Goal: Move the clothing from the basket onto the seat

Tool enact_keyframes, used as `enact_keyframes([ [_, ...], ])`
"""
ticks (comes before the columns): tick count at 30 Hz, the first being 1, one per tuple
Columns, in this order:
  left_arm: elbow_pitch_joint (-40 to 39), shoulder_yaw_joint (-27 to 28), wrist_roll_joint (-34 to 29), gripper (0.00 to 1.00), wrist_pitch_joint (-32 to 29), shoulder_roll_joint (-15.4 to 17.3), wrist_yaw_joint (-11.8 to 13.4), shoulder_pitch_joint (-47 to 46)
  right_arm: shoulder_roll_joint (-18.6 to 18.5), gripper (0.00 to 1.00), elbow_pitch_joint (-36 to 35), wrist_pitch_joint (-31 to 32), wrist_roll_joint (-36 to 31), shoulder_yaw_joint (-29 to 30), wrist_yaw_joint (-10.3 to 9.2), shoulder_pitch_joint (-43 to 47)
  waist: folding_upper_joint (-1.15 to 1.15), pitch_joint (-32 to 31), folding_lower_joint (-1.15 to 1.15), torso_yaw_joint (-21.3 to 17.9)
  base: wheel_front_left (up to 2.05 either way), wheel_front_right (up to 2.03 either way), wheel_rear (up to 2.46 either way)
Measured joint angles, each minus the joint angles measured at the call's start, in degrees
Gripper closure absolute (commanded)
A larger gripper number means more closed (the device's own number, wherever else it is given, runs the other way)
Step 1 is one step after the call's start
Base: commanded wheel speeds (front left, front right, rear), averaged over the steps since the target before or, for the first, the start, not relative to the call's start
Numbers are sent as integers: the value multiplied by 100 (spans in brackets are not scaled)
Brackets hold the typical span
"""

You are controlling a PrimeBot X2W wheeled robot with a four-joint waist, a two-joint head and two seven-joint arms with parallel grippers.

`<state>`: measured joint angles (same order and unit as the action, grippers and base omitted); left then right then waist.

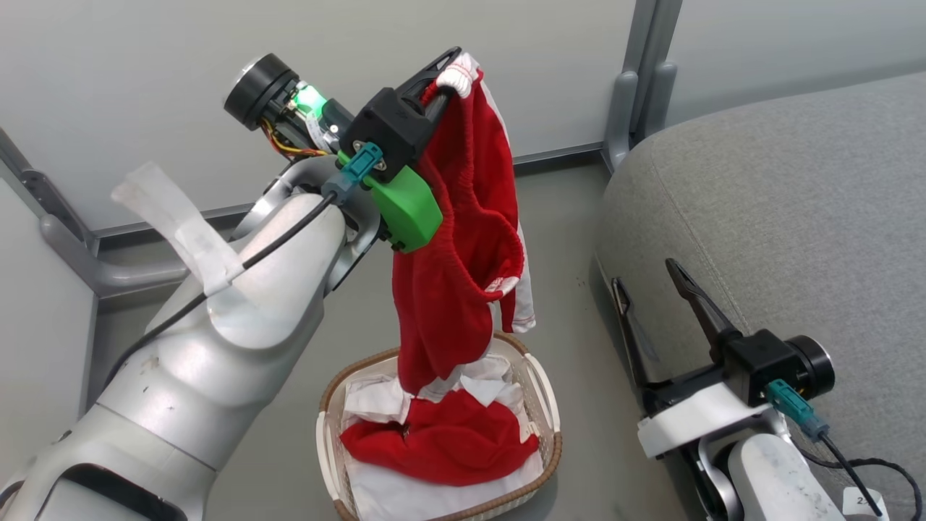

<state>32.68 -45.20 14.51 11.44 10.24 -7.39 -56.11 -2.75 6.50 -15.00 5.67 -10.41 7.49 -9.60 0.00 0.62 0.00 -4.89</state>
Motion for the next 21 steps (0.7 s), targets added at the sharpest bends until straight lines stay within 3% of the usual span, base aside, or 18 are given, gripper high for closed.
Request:
enact_keyframes([
  [12,-207,-68,104,100,-33,-51,16,-27,-1,0,205,0,203,-635,0,-712,0,-40,0,157,0,0,0],
  [21,-627,-258,159,100,-26,-143,16,-26,0,0,1395,-10,20,-940,0,-1417,0,-36,0,331,0,0,0],
])
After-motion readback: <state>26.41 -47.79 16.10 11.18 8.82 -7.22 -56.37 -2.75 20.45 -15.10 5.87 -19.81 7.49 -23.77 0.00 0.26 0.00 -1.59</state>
